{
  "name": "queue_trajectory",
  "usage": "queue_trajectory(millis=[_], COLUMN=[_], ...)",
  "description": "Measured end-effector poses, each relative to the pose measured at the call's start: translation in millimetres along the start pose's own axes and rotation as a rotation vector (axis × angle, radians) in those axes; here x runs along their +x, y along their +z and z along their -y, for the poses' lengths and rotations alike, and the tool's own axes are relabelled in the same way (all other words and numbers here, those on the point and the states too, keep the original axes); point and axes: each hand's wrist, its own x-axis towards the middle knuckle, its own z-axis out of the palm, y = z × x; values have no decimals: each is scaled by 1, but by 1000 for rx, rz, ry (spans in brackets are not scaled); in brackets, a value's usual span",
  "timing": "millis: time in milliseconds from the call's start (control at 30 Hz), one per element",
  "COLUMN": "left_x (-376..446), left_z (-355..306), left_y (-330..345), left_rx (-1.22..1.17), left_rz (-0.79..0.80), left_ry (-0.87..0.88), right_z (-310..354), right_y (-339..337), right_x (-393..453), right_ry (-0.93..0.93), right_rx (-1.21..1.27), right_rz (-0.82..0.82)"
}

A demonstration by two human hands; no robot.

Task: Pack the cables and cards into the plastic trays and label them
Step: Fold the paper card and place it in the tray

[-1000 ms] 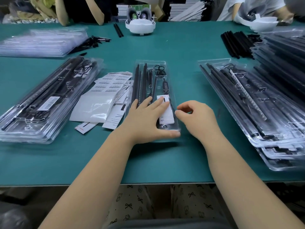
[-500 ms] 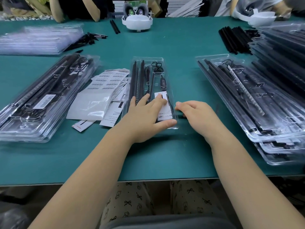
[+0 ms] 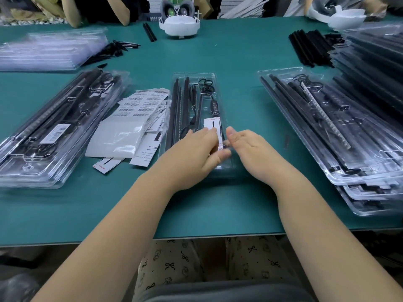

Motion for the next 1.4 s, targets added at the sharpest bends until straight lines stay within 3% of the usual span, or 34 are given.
queue_trajectory(millis=[200, 267, 433, 567, 633, 767, 1000, 1100, 1167, 1400], left_x=[1, 3, 5, 3, 0, -4, -7, -8, -8, -6], left_z=[5, 6, 5, 3, 3, 12, 12, 15, 16, 14], left_y=[-1, -1, 8, 11, 8, -5, -7, -10, -10, -12], left_rx=[-44, 39, 337, 381, 312, -120, -136, -299, -279, -242], left_rz=[-17, -8, 130, 220, 201, 57, 90, 12, 49, 104], left_ry=[65, 99, -17, -92, -64, -49, -6, -46, -32, -33], right_z=[-8, -12, -10, -9, -10, -12, -10, -7, -5, -11], right_y=[1, 0, 3, 6, 5, 4, -4, -8, -8, -8], right_x=[5, 6, 11, 14, 16, 15, 8, 2, -1, 3], right_ry=[13, 30, -24, -6, -4, -31, 88, 156, 180, 152], right_rx=[-42, 0, -142, -218, -193, -168, 131, 119, 111, 105], right_rz=[-212, -181, -116, -91, -79, -125, -188, -102, -70, -148])
